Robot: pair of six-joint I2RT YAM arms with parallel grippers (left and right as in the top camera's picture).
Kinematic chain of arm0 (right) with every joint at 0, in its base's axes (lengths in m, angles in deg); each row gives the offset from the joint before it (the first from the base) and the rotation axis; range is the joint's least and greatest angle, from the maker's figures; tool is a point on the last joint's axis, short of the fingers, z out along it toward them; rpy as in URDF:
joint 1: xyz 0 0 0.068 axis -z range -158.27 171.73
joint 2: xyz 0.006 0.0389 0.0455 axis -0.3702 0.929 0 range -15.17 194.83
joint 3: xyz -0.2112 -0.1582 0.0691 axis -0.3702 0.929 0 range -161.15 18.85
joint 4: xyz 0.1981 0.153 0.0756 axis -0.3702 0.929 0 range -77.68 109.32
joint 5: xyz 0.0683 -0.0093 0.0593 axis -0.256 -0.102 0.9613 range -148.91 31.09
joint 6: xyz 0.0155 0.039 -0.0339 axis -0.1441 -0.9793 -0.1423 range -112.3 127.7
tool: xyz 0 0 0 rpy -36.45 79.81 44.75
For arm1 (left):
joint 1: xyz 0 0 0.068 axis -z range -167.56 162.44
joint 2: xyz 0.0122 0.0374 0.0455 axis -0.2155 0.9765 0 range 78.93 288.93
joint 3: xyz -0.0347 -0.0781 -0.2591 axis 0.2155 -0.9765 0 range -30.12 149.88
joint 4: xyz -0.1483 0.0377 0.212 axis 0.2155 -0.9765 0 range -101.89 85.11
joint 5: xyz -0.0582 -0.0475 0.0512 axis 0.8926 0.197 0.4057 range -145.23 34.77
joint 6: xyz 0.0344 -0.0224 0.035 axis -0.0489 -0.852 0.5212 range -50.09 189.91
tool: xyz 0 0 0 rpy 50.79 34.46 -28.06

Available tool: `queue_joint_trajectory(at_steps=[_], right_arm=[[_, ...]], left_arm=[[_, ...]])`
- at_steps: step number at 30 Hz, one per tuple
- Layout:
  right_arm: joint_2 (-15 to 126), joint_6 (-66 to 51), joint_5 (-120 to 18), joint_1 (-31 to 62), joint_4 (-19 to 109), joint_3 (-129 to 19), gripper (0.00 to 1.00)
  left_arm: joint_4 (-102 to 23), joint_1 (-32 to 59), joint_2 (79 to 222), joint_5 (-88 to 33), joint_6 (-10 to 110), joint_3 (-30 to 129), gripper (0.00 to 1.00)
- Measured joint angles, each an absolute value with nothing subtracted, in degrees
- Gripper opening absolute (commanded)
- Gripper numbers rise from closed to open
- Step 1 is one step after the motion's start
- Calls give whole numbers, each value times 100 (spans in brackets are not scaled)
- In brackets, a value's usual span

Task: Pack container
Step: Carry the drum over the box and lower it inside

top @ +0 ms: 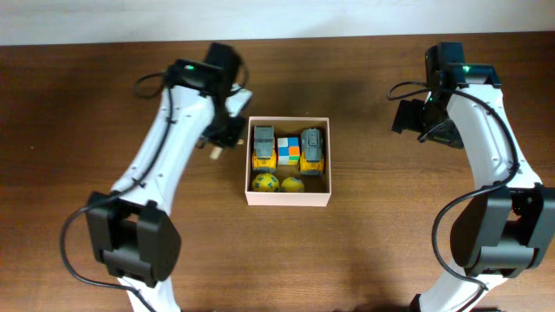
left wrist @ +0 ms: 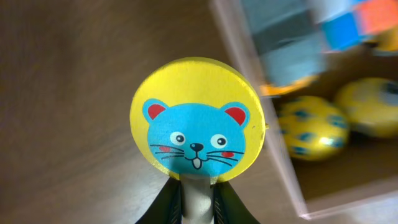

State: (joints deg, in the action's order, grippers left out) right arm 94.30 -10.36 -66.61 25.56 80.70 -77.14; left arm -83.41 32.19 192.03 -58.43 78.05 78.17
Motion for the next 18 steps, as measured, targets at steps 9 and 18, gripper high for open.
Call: queue_joint_trajectory(at_steps=[9,18], right_arm=[[9433,-1034,-6659,2556,8070,-7714,99],[9430,-1034,-6659,2556,8070,-7714,99]], left_arm=[[-8420,4448,19203,-5819,8021,8097,11],[-7812,5018,19203,-5673,8135,8077,11]])
